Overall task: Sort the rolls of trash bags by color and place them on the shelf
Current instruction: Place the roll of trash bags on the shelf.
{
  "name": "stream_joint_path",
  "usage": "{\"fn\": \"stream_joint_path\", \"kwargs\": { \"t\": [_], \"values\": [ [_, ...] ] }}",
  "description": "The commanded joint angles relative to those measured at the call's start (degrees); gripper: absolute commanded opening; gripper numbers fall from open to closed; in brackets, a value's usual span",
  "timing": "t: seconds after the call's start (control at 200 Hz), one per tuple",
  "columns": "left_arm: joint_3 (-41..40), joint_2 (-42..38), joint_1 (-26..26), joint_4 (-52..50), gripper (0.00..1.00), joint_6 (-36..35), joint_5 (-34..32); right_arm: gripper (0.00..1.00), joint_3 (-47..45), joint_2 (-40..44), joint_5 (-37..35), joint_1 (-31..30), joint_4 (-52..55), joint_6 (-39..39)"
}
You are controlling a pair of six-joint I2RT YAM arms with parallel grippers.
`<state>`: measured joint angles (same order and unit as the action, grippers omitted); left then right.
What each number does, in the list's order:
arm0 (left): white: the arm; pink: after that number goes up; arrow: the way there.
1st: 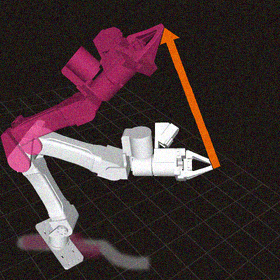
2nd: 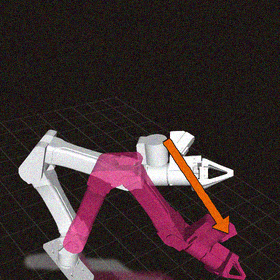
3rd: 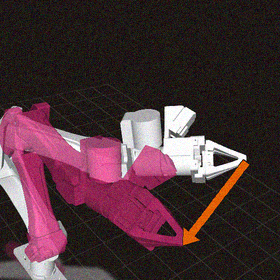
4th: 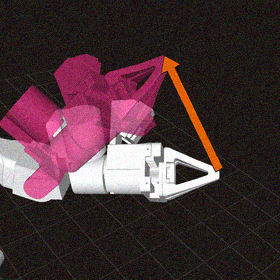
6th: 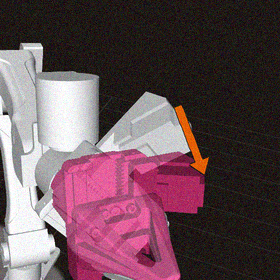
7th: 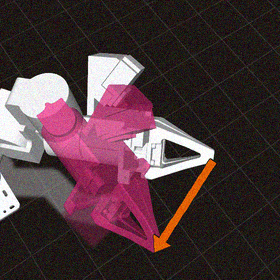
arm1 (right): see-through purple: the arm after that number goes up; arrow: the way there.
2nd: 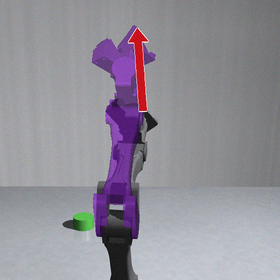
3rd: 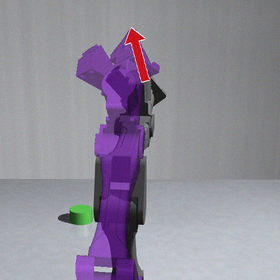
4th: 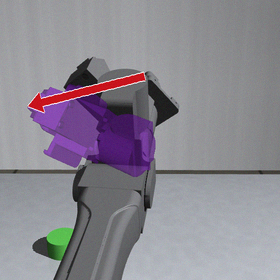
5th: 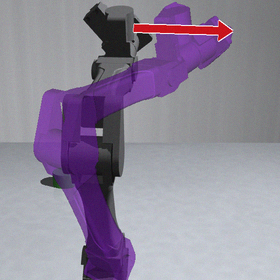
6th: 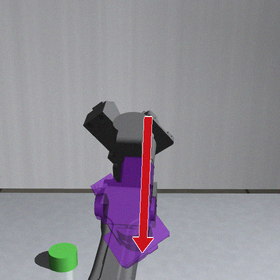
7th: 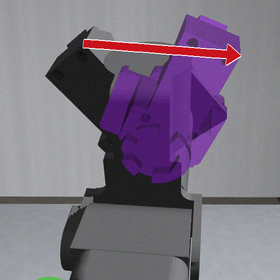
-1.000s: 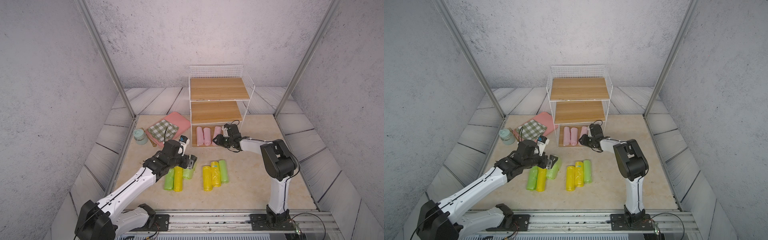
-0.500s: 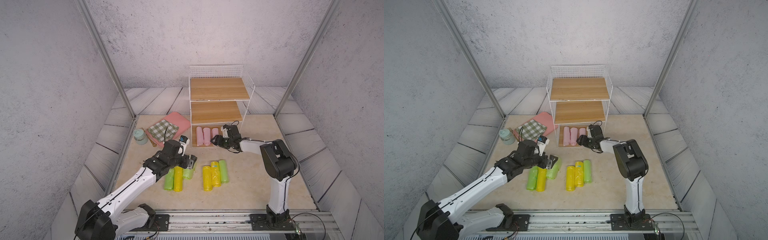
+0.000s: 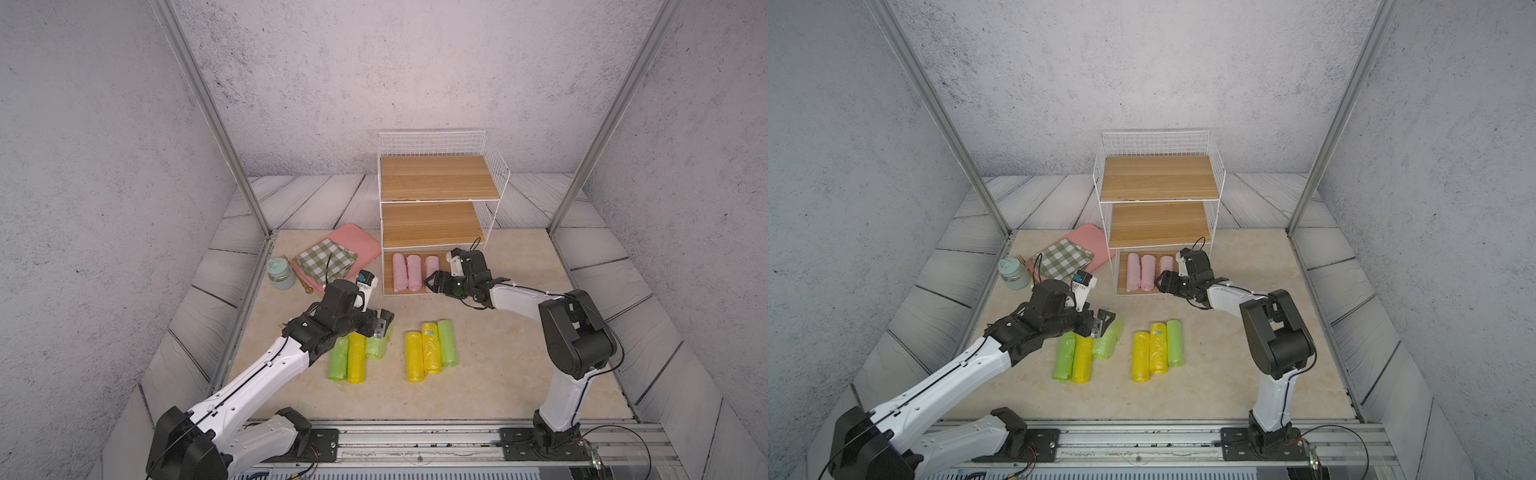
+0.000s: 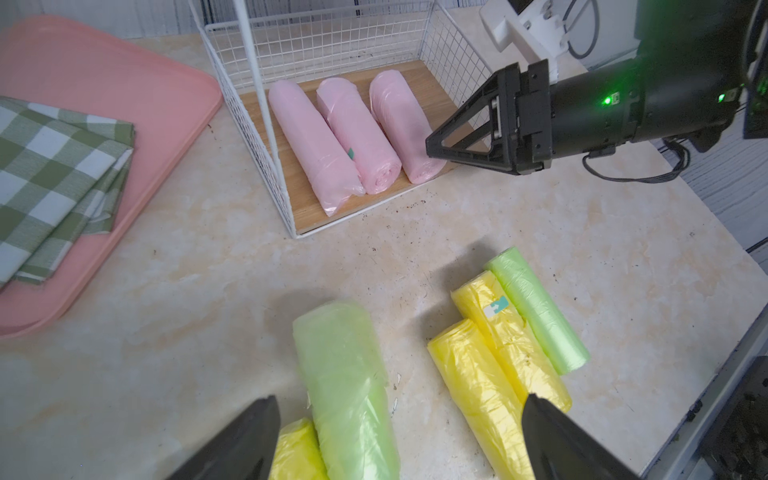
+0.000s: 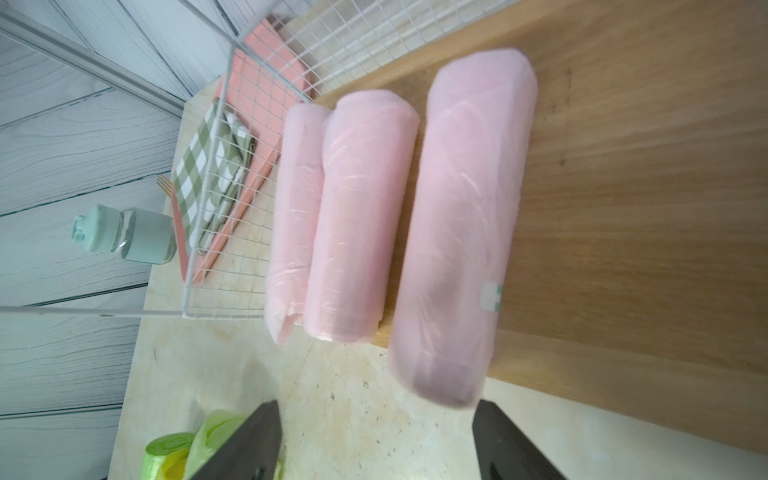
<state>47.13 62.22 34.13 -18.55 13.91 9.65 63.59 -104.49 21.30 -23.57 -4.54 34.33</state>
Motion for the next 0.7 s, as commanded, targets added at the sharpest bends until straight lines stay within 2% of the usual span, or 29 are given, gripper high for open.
{"fn": "stream_joint_path", "kwargs": {
  "t": [0.0,0.36,0.545,0.611,0.696],
  "values": [
    [2.5,-0.4,-0.3,-2.8,0.97,-0.6,0.4,0.78,-0.8,5.2,-0.4,-1.0,3.1,-3.3],
    [11.1,1.9,-0.2,-16.6,0.97,-4.9,-0.8,0.87,-8.8,19.7,-0.2,-1.8,7.4,-9.8],
    [13.0,3.8,-0.1,-21.4,0.97,-3.5,-2.8,0.94,-13.9,29.4,0.5,-2.0,9.7,-12.9],
    [13.2,5.3,0.0,-22.8,0.97,-2.7,-2.9,1.00,-15.6,32.5,0.4,-2.0,11.1,-14.0],
    [13.4,7.6,0.1,-24.1,0.97,-1.6,-3.1,0.99,-17.8,36.1,0.2,-2.0,13.2,-15.6]
  ]
}}
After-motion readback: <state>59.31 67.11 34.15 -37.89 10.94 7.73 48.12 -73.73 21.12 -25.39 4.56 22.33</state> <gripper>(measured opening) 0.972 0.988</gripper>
